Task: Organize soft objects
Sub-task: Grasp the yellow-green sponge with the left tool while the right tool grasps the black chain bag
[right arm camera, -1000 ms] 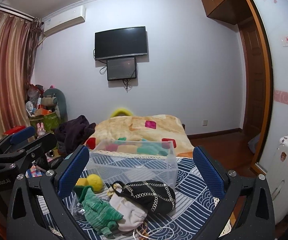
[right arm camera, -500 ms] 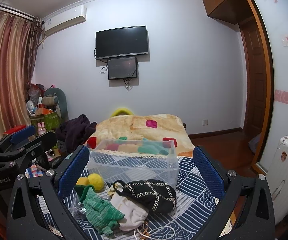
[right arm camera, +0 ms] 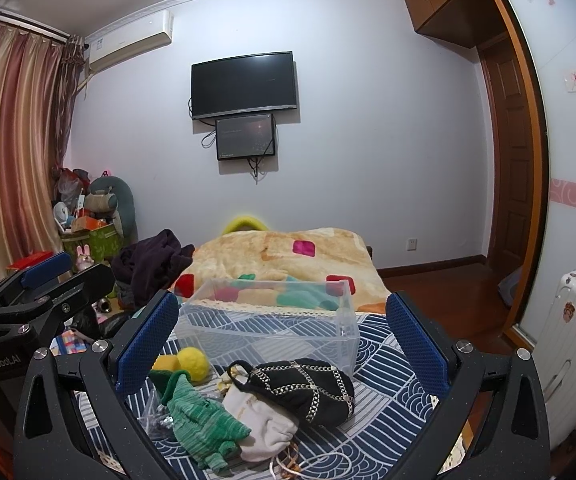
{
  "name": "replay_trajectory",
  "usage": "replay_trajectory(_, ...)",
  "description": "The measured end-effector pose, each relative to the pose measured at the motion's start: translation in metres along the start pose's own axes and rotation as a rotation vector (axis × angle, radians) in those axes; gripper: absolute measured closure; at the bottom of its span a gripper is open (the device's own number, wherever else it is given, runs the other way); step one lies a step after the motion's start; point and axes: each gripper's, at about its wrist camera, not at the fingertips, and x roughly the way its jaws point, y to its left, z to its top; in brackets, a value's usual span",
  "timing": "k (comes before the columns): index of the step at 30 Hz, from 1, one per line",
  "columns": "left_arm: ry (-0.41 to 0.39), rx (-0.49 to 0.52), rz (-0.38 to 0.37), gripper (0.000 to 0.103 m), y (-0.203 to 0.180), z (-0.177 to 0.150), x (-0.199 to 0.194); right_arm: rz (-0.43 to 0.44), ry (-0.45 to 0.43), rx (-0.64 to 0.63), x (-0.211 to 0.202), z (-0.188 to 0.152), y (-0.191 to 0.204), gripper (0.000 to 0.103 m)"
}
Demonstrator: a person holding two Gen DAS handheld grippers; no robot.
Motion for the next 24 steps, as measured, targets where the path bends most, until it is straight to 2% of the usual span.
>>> replay_trajectory(11, 0.043, -0.012, -0.018, 0.000, 0.002, -0.007, 0.007, 0.004, 0.002, 0.009, 0.001, -0.002, 0.001, 0.000)
replay_trajectory(17, 0.137, -0.030, 0.002, 0.000, 0.013, -0.024, 0.032, 0.024, 0.057, 0.018, 0.014, -0.012, -0.005, 0.000)
replay_trajectory(18, 0.154, -0.032, 0.015, 0.002, 0.015, -0.029, 0.037, 0.028, 0.074, 0.023, 0.018, -0.014, -0.006, 0.000)
replay_trajectory(21, 0.208, -0.038, 0.016, 0.019, 0.020, -0.040, 0.051, 0.037, 0.128, 0.037, 0.030, -0.024, -0.013, 0.000)
replay_trajectory(24, 0.275, -0.060, 0.020, 0.025, 0.027, -0.054, 0.065, 0.041, 0.201, 0.053, 0.047, -0.037, -0.020, 0.000)
